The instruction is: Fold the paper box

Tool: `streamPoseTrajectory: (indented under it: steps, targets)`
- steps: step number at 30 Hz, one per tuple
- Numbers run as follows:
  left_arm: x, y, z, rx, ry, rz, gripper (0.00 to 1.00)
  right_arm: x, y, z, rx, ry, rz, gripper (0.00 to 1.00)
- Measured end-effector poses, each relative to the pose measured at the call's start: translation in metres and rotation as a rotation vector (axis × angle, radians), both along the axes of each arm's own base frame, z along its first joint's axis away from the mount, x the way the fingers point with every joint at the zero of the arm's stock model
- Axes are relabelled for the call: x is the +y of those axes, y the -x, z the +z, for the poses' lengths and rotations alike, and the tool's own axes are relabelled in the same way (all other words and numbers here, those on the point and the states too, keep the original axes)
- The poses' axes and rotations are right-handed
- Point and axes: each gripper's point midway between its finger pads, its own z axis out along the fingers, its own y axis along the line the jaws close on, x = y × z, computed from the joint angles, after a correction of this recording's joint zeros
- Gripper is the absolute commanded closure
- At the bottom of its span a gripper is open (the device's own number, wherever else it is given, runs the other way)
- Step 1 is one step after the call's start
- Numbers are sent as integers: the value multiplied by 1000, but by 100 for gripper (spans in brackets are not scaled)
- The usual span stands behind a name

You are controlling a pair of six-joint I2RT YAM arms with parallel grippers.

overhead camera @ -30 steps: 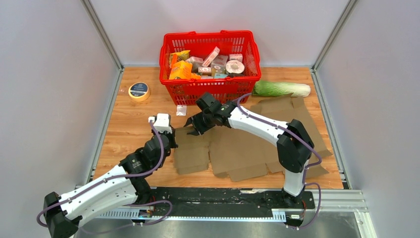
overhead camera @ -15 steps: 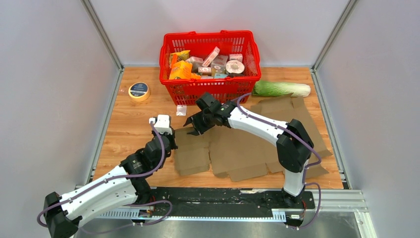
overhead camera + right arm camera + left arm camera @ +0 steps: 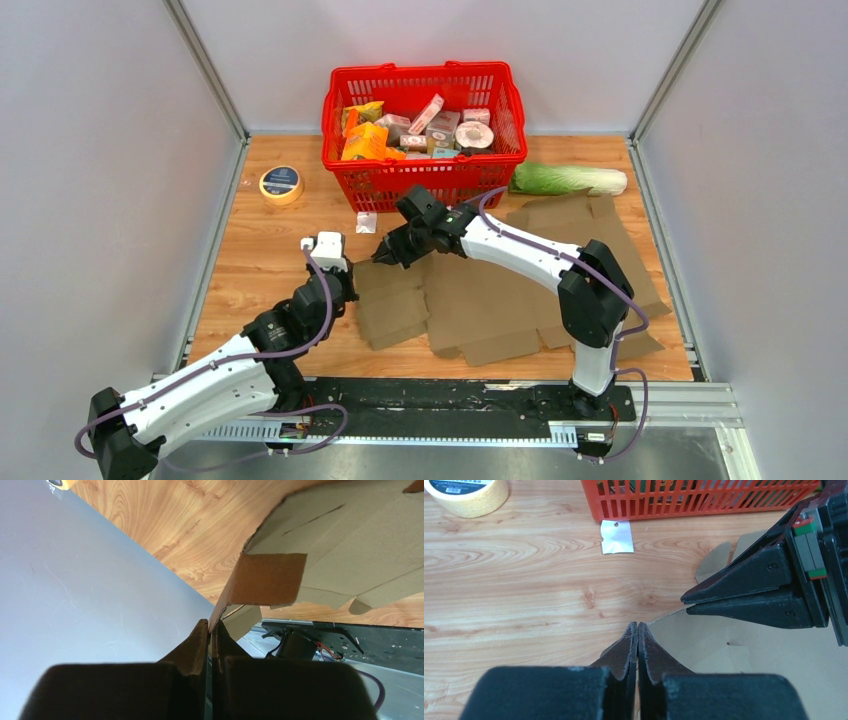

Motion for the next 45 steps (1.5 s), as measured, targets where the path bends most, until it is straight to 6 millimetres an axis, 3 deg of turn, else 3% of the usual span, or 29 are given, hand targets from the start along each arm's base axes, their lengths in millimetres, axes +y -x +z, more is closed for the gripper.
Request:
streamPoseTrajectory:
  steps: [1,2,7,14,20,27,38,45]
  targets:
    - [0,0,-1,1,-1,-1,64,0,0,0,-2,-2,0,100]
    - [-1,1,-2,6,0,-6,59,0,-1,0,-3,-3,0,100]
    - [-5,11,-9,52,22,-60,46,5,-4,-5,-41,-37,32,100]
    - [14,34,0,99,132,-49,53,5,-4,-42,-165,-74,139,100]
    - [30,39,-25,194,163,53,61,5,-4,-59,-333,-139,211,100]
    - [50,43,-71,323,123,180,67,5,-3,-56,-494,-218,259,100]
    - [44,44,-82,334,161,149,67,-5,13,-40,-684,-347,316,94]
    - [34,45,-82,314,186,78,68,-14,16,-54,-718,-387,322,97]
